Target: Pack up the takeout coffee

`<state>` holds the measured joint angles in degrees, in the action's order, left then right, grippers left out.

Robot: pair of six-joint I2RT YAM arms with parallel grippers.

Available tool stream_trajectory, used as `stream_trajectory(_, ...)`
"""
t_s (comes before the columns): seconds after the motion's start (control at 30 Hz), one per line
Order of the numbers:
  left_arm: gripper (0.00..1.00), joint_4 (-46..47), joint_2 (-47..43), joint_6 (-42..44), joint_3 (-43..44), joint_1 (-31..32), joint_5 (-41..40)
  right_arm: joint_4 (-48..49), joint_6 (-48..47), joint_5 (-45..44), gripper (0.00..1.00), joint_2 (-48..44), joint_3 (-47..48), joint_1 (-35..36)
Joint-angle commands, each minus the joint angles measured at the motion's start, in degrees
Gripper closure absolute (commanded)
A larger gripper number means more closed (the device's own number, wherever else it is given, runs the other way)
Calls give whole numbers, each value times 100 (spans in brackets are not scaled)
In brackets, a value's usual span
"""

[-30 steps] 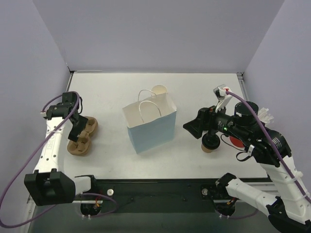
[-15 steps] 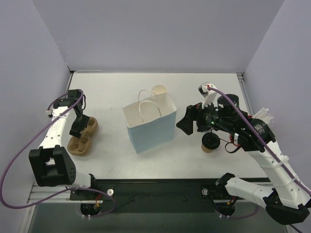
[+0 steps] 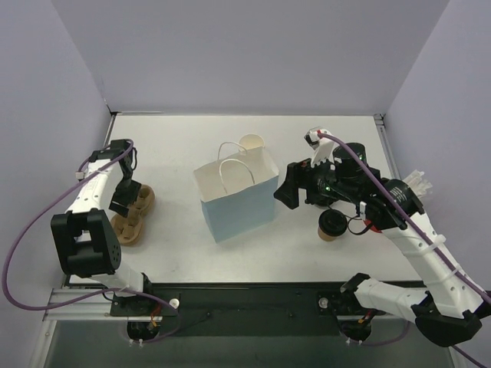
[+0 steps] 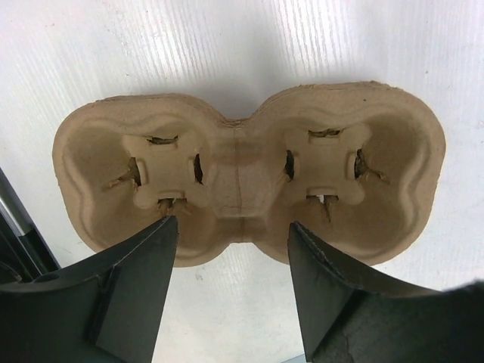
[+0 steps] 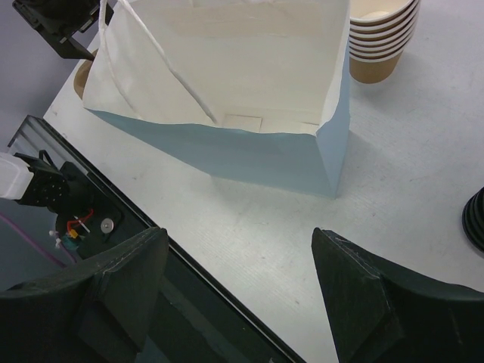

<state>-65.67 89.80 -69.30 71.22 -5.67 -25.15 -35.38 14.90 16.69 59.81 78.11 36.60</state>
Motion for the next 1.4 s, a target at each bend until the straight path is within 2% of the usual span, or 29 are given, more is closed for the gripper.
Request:
stream_trajectory(0.0,30,133,73,-699,261,-66,-43,66,48,-52,22,101,188,40)
stream_trajectory(0.3,30,134,240,-980,155,-180,133,57,119,-34,22,215,196,40)
stream_trajectory(0.57,30,415,345,-875,-82,-180,300,66,119,-69,22,259,223,40)
stream_trajectory(1.03,30,212,530,-972,-29,-189,150,57,119,-69,22,285,258,40)
stream_trajectory(1.37,36,195,565,-928,-64,-189,80,66,154,-60,22,347,275,49)
